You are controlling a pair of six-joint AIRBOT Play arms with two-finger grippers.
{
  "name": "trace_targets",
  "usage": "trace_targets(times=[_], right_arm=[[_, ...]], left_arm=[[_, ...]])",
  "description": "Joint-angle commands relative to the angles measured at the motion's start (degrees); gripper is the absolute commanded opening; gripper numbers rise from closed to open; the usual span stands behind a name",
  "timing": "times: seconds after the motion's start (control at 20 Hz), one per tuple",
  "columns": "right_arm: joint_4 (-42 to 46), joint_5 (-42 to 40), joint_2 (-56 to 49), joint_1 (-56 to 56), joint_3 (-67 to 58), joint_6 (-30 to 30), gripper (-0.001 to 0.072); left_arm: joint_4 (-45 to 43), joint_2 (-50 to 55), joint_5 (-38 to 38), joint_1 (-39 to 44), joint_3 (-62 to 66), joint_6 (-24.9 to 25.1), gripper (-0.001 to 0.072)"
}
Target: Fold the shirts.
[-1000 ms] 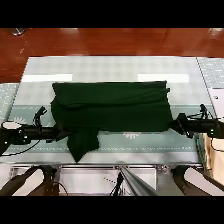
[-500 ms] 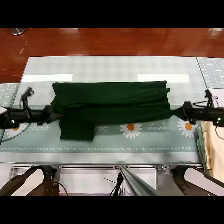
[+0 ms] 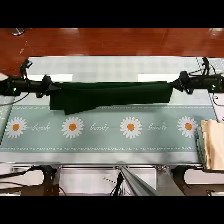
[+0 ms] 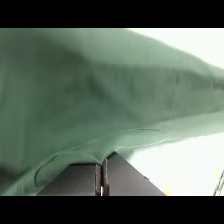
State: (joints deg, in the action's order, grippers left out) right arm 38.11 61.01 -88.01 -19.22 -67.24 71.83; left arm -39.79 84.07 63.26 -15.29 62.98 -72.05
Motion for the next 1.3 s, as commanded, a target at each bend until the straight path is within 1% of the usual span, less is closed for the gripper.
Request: trace_targets(times=[0.0, 0.2, 0.35, 0.4, 0.45, 0.5, 0.55, 0.65, 0.7, 0.75, 0.8, 0.85, 0.9, 0.95, 1.05, 1.1, 1.15, 1.2, 1.25], right_arm=[[0.9, -1.36, -7.56, 2.27, -8.72, 4.15, 0.0023], [0.94, -1.92, -13.94, 2.56, -12.59, 4.9, 0.0023], [0.92, -1.99, -16.15, 2.56, -12.74, 5.03, 0.0023], [0.81, -2.21, -16.41, 2.54, -12.74, 4.35, 0.004], [0.74, -2.64, -16.37, 2.54, -12.76, 4.24, 0.0302], [0.17, -2.23, -16.26, 2.29, -13.11, 4.09, 0.0616], [0.26, -0.83, -16.11, 1.64, -14.19, 3.28, 0.0622], [0.87, 3.54, -15.56, -0.87, -16.83, 3.06, 0.0621], [1.75, 5.18, -14.91, -2.6, -17.53, 3.1, 0.0621], [3.02, 6.73, -14.01, -4.74, -17.55, 3.26, 0.0621], [4.85, 8.68, -13.46, -6.78, -17.55, 3.5, 0.0621], [7.56, 10.95, -13.38, -8.61, -17.51, 4.0, 0.0621], [10.19, 11.91, -13.35, -9.81, -16.9, 4.63, 0.0621], [11.67, 12.02, -13.38, -10.69, -15.74, 5.07, 0.0622], [11.65, 10.21, -13.66, -11.06, -12.94, 5.07, 0.0621], [10.91, 9.66, -14.23, -10.75, -12.37, 5.01, 0.0621], [8.48, 9.84, -15.21, -10.12, -12.37, 4.31, 0.0621], [5.25, 9.99, -16.04, -9.38, -12.37, 3.19, 0.0621], [1.92, 9.94, -16.65, -8.39, -12.37, 1.84, 0.0621]], left_arm=[[-0.02, 10.67, -0.2, 2.19, 11.28, -1.75, 0.0019], [-0.04, 18.67, 0.22, 3.37, 20.72, -2.23, 0.0019], [-0.04, 22.18, 1.33, 3.82, 23.74, -2.23, 0.0019], [-0.04, 22.84, 1.92, 3.82, 23.74, -2.21, 0.0024], [-0.04, 23.17, 2.97, 3.8, 23.74, -2.23, 0.0158], [-0.13, 23.23, 4.61, 3.61, 23.82, -2.16, 0.0602], [-1.07, 23.19, 6.97, 2.91, 24.26, -2.27, 0.0702], [-7.04, 22.38, 12.33, 0.07, 25.29, -6.36, 0.0702], [-11.28, 21.07, 14.86, -1.86, 25.24, -7.54, 0.0702], [-15.37, 19.43, 16.87, -3.5, 24.98, -7.76, 0.0702], [-18.88, 16.85, 17.27, -5.07, 23.58, -7.74, 0.0702], [-20.28, 13.81, 15.3, -6.4, 20.9, -7.63, 0.0702], [-19.69, 9.79, 11.06, -7.61, 16.57, -6.8, 0.0702], [-18.23, 5.49, 5.64, -8.22, 11.47, -5.4, 0.0702], [-11.54, -4.37, -7.19, -8.15, -0.61, -1.14, 0.0702], [-7.39, -9.25, -12.15, -7.63, -6.45, 1.73, 0.0702], [-4.26, -13.07, -15.34, -6.93, -10.8, 4.04, 0.0702], [-2.34, -16.22, -16.85, -6.05, -14.19, 5.35, 0.0702], [-1.92, -18.27, -16.63, -5.31, -16.09, 5.51, 0.0702]])
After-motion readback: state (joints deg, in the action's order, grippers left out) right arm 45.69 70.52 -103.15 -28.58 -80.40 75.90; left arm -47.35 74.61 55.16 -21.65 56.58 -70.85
